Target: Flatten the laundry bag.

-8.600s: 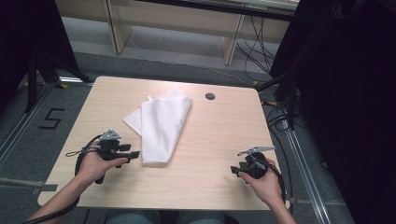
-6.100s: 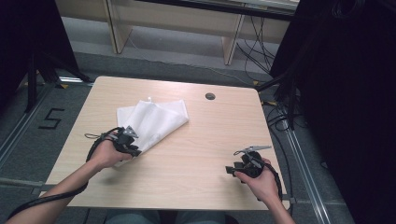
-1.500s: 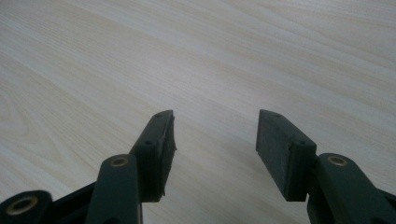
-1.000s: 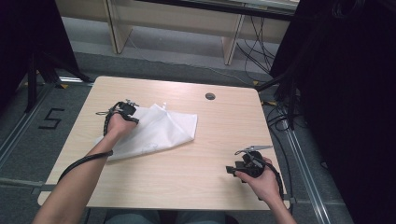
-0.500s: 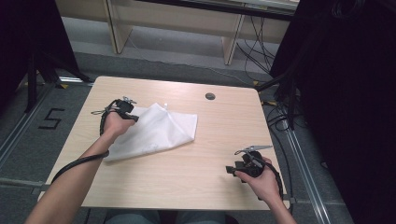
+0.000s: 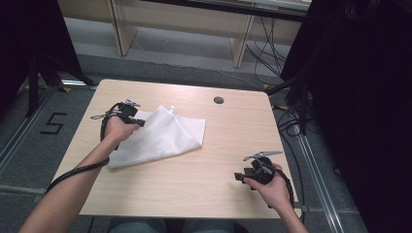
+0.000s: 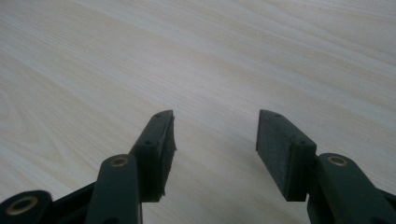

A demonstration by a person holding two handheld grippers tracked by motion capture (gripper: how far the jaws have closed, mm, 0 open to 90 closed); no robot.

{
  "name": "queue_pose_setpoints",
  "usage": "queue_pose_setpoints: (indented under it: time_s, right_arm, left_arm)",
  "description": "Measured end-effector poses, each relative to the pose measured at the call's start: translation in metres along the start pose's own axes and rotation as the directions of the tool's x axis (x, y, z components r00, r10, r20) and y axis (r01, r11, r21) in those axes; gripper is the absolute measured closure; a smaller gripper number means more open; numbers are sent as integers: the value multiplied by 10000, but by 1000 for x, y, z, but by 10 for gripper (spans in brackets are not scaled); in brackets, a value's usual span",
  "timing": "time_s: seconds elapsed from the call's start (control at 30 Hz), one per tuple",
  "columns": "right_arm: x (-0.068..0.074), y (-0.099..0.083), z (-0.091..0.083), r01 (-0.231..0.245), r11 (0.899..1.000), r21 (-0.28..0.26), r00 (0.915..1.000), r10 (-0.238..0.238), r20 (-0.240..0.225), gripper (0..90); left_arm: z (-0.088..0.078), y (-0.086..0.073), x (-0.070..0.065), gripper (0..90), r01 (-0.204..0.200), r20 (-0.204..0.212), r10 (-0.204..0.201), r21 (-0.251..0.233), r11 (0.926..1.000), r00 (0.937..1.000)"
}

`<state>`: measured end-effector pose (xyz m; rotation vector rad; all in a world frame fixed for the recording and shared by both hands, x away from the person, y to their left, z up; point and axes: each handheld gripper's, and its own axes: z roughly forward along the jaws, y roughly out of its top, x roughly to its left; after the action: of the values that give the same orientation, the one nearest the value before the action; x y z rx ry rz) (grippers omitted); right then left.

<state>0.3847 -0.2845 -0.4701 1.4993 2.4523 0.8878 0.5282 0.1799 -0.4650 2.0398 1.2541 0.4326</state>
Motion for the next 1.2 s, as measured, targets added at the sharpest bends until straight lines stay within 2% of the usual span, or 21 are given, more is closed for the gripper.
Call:
queue_pose_setpoints:
  time_s: [0.07, 0.1, 0.3, 0.33, 0.37, 0.43, 0.5, 0.53, 0.6, 0.77, 0.8, 0.87, 1.1, 1.13, 1.2]
  right_arm:
    - [0, 0, 0, -21, 10000, -64, 10000, 20, -28, 478]
    - [0, -1, 1, -74, 9997, -220, 10000, 74, -2, 478]
    - [1, -1, 0, -103, 9997, -210, 9999, 102, -50, 477]
    - [1, -1, 2, -151, 9991, -403, 9999, 149, -52, 477]
    - [1, 0, 0, -126, 9997, -200, 9999, 125, -40, 477]
    - [1, 0, 1, -52, 9997, -236, 10000, 51, -40, 477]
    - [1, 0, 0, -35, 10000, -21, 10000, 35, -12, 478]
    - [2, 0, 1, -128, 9996, -240, 9999, 128, -11, 478]
    - [2, 0, 1, -70, 9997, -241, 10000, 69, -36, 477]
    - [2, 0, 2, -122, 9997, -204, 9999, 122, -12, 477]
    - [3, 0, 2, -126, 9997, -203, 9999, 126, -20, 477]
    - [3, 0, 1, -114, 9997, -202, 9999, 114, -5, 477]
    - [3, 1, 2, -91, 9998, -183, 9999, 92, 52, 477]
    - [3, 1, 2, -98, 9997, -236, 9999, 97, -45, 477]
    - [3, 1, 1, 5, 10000, -13, 10000, -5, -2, 477]
  left_arm:
    - [-6, 2, -2, 898, -129, 97, 127, 134, 9998, 9999]
    - [-8, 3, -3, 898, -195, 112, 194, 90, 9998, 9997]
    - [-23, 4, -12, 898, -517, 623, 529, -204, 9985, 9967]
    - [-25, 4, -14, 898, -547, 711, 564, -251, 9982, 9959]
    - [-28, 4, -15, 898, -581, 769, 601, -285, 9979, 9952]
    - [-31, 3, -19, 898, -492, 911, 528, -419, 9979, 9944]
    - [-35, 3, -21, 898, -628, 1005, 671, -452, 9970, 9927]
    - [-37, 3, -23, 898, -591, 1028, 639, -497, 9970, 9926]
    - [-42, 3, -25, 898, -590, 1143, 655, -592, 9965, 9913]
    - [-54, 4, -33, 898, -872, 1252, 976, -867, 9924, 9873]
    - [-56, 3, -35, 898, -944, 1329, 1057, -886, 9916, 9855]
    - [-59, 2, -41, 898, -837, 1492, 998, -1100, 9904, 9838]
    - [-70, -4, -58, 899, -1110, 1862, 1340, -1289, 9854, 9733]
    - [-71, -5, -61, 899, -1204, 1935, 1444, -1304, 9841, 9704]
    - [-73, -7, -67, 899, -1319, 2049, 1572, -1321, 9824, 9661]
